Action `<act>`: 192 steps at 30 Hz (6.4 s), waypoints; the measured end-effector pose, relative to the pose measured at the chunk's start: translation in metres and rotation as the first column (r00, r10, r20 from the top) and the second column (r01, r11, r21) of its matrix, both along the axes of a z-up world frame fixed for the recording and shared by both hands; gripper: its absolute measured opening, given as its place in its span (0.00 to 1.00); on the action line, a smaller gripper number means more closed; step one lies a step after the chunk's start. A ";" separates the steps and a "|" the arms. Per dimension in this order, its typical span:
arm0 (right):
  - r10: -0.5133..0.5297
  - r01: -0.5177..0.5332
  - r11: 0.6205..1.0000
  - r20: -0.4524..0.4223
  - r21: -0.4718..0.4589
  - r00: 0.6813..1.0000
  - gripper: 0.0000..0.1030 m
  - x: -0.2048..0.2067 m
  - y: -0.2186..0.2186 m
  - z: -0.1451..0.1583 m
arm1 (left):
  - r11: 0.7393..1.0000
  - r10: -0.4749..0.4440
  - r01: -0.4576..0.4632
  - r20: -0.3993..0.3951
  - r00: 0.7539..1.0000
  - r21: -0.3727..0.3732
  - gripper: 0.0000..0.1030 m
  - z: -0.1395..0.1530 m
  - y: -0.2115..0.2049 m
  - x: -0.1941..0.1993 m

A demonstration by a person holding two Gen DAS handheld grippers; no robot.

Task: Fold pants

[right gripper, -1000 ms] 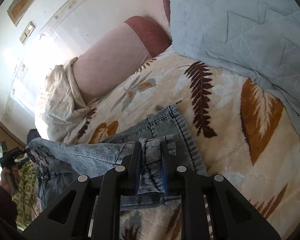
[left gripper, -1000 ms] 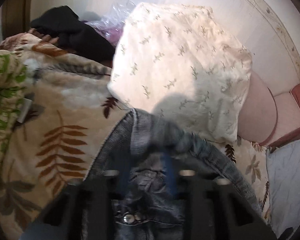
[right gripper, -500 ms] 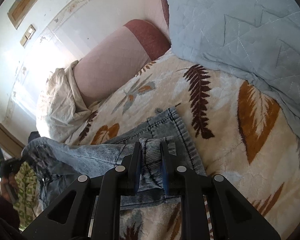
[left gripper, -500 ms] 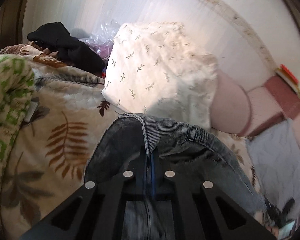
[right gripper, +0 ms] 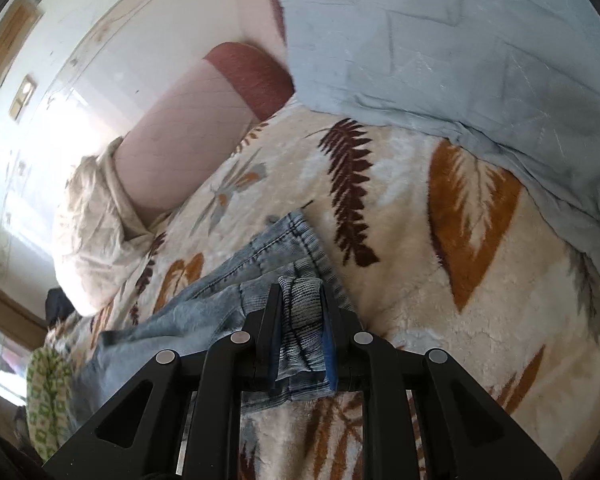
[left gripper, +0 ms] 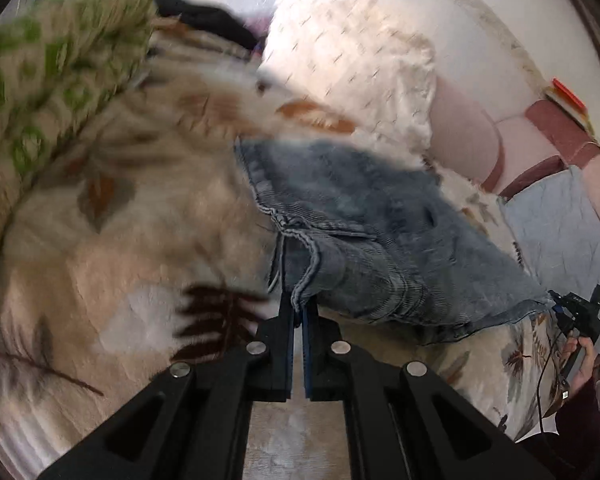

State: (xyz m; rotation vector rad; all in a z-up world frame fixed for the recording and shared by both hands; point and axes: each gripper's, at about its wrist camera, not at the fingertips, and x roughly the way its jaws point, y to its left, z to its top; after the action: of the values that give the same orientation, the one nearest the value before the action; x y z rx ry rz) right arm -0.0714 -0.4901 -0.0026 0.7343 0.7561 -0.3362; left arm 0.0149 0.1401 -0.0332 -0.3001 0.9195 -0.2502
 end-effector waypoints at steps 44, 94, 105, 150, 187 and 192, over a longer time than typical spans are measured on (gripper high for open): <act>0.101 -0.054 0.888 -0.079 0.456 0.992 0.54 -0.037 -0.011 -0.030 | 0.998 0.055 -0.057 0.057 0.997 0.037 0.06 0.026 -0.003 -0.030; 0.094 -0.088 0.995 -0.167 0.044 0.981 0.35 0.052 0.054 -0.018 | 0.953 -0.250 0.240 0.031 0.968 0.186 0.21 -0.025 -0.148 0.017; 0.058 -0.110 0.977 -0.267 -0.181 0.962 0.33 0.098 0.045 -0.049 | 0.912 -0.301 0.300 -0.039 0.953 0.281 0.19 -0.037 -0.157 0.029; 0.596 -0.605 0.795 -0.126 -0.050 0.793 0.58 0.081 0.229 0.013 | 0.935 -0.318 0.293 0.102 0.943 0.200 0.43 -0.019 -0.167 -0.002; 0.718 -0.737 0.673 -0.297 0.065 0.630 0.06 0.266 0.275 -0.051 | 0.901 -0.388 0.370 0.042 0.921 0.227 0.52 -0.042 -0.179 0.009; 0.725 -0.742 0.666 -0.298 0.077 0.621 0.09 0.271 0.283 -0.044 | 0.898 -0.394 0.376 0.039 0.918 0.228 0.52 -0.042 -0.179 0.008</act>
State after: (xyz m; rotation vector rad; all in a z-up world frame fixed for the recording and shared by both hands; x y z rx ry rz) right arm 0.1997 -0.2068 -0.0464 0.2587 1.2758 0.3018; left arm 0.0234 -0.0387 -0.0750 0.0997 0.9083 -0.5206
